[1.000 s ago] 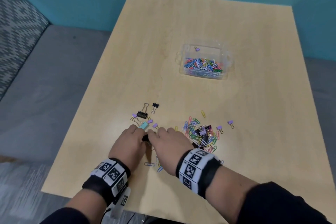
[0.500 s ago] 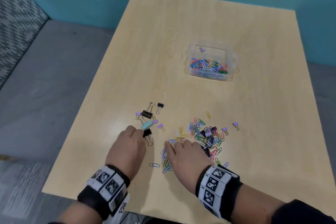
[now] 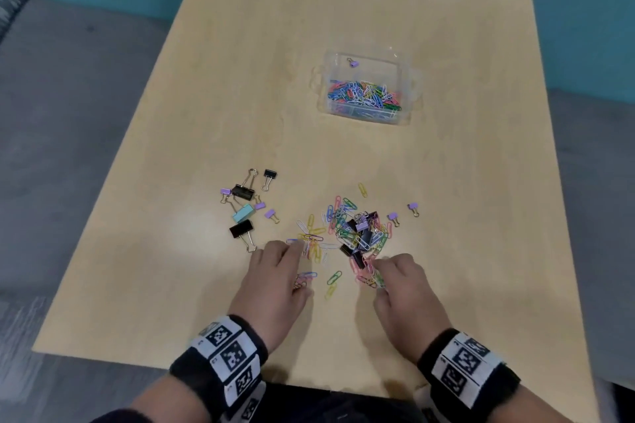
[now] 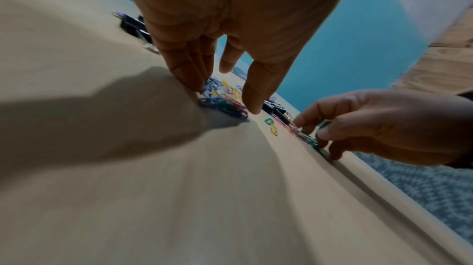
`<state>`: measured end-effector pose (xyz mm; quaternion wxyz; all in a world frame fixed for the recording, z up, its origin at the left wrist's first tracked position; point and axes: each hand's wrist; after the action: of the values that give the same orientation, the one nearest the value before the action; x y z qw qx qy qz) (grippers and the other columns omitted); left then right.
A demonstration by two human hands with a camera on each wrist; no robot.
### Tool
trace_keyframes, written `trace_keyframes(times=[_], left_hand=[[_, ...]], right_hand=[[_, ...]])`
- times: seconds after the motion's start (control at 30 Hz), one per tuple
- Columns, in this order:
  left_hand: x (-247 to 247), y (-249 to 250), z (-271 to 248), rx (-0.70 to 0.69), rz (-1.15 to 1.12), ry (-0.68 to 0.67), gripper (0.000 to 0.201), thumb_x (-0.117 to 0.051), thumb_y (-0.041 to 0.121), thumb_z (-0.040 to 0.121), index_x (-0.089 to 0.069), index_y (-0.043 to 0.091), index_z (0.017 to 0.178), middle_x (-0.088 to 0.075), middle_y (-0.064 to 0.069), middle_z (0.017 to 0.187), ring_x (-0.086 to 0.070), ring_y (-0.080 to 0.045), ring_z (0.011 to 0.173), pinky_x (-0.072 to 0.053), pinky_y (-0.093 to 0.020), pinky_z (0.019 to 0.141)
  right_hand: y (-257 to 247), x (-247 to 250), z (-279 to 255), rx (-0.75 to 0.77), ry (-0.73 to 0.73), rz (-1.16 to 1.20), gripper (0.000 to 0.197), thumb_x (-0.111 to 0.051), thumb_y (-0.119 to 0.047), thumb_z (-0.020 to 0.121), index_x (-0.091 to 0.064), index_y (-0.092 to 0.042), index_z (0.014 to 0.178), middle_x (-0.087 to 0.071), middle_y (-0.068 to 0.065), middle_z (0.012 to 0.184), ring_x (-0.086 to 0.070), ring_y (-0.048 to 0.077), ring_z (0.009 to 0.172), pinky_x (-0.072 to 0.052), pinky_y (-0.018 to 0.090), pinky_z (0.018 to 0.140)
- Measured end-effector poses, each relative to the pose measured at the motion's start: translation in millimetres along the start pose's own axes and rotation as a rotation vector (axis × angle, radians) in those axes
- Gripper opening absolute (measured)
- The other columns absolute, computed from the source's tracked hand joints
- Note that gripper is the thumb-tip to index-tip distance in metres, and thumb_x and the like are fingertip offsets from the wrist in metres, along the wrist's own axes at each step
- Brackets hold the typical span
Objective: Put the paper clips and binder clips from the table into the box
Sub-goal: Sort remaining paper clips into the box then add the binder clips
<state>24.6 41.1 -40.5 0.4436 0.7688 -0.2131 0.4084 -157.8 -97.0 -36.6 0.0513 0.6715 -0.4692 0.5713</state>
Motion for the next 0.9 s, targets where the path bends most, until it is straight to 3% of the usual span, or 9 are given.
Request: trace_keyframes(times=[0.1,0.17,0.23,0.33,0.5,0.57,0.67,0.77,0.9], left_hand=[[1,7,10,-0.049,-0.02,-0.005,0.061,-0.072,0.023,0.074,-0.048,0.017,0.13,-0.049,-0.005,0.113,-0.049,-0.026,0.099,-0.046,-0.037,0.087],[4,6,18,-0.039,-0.019,0.038,0.054,-0.066,0.015,0.079,-0.048,0.016,0.131,-0.047,-0.005,0.116,-0.046,-0.025,0.1,-0.045,-0.036,0.086],[8,6,28,-0.058,0.052,0.054,0.053,-0.059,0.01,0.082,-0.047,0.015,0.133,-0.047,-0.007,0.12,-0.045,-0.028,0.1,-0.045,-0.038,0.086],[7,8,41,-0.17,0.217,0.041,0.052,-0.06,0.008,0.078,-0.052,0.013,0.128,-0.053,-0.011,0.119,-0.049,-0.031,0.094,-0.048,-0.038,0.08],[5,13,34,-0.243,0.275,0.022,0.032,-0.065,0.007,0.075,-0.064,0.013,0.106,-0.06,-0.005,0.105,-0.051,-0.026,0.082,-0.049,-0.035,0.07],[7,13,23,-0.32,0.285,0.05,0.031,-0.066,0.005,0.071,-0.066,0.012,0.102,-0.061,-0.004,0.099,-0.051,-0.026,0.08,-0.042,-0.031,0.074],[10,8,10,-0.217,0.306,0.113,0.039,-0.064,0.006,0.074,-0.061,0.008,0.113,-0.058,-0.012,0.111,-0.047,-0.03,0.096,-0.039,-0.034,0.087],[4,2,3,-0.121,0.329,0.026,0.042,-0.051,0.019,0.084,-0.052,0.01,0.125,-0.051,-0.015,0.126,-0.043,-0.033,0.115,-0.043,-0.043,0.096],[-4,10,-2,-0.224,0.262,-0.035,0.044,-0.043,0.03,0.086,-0.053,0.011,0.124,-0.053,-0.013,0.125,-0.044,-0.03,0.113,-0.041,-0.038,0.097]], right_hand=[[-4,2,0,0.056,-0.042,0.104,0.039,-0.044,-0.017,0.08,-0.058,-0.019,0.117,-0.048,-0.002,0.104,-0.052,0.02,0.094,-0.046,0.033,0.083],[1,9,2,-0.021,0.007,0.157,0.04,-0.041,-0.019,0.082,-0.059,-0.019,0.117,-0.049,-0.004,0.104,-0.053,0.017,0.095,-0.047,0.032,0.083],[9,16,7,-0.074,0.009,0.125,0.044,-0.04,-0.019,0.082,-0.056,-0.019,0.123,-0.047,-0.003,0.106,-0.052,0.018,0.097,-0.047,0.034,0.084],[12,18,16,0.014,-0.077,-0.04,0.054,-0.045,-0.009,0.078,-0.049,-0.019,0.131,-0.047,0.002,0.11,-0.046,0.024,0.099,-0.048,0.036,0.079],[9,17,12,0.135,-0.067,-0.213,0.045,-0.055,-0.002,0.067,-0.058,-0.014,0.111,-0.052,0.005,0.097,-0.047,0.027,0.082,-0.05,0.04,0.065],[13,16,2,0.183,-0.096,-0.205,0.039,-0.053,-0.006,0.07,-0.059,-0.016,0.107,-0.051,0.003,0.098,-0.045,0.025,0.083,-0.049,0.04,0.068],[21,21,-4,0.145,-0.065,-0.143,0.048,-0.05,-0.011,0.073,-0.053,-0.014,0.121,-0.052,0.004,0.112,-0.047,0.027,0.093,-0.048,0.038,0.079],[19,20,-1,0.105,-0.049,-0.231,0.057,-0.049,-0.014,0.07,-0.047,-0.015,0.128,-0.05,0.003,0.12,-0.045,0.028,0.097,-0.048,0.039,0.08],[10,12,-4,0.215,-0.115,-0.261,0.05,-0.048,-0.017,0.075,-0.048,-0.019,0.125,-0.049,0.001,0.119,-0.045,0.026,0.098,-0.048,0.039,0.081]])
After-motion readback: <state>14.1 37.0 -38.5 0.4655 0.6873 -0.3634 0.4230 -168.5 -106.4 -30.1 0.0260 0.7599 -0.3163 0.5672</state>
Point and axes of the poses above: each hand's wrist, its own z-axis towards the middle knuckle, its own x-axis out of the back of the hand, y = z × x
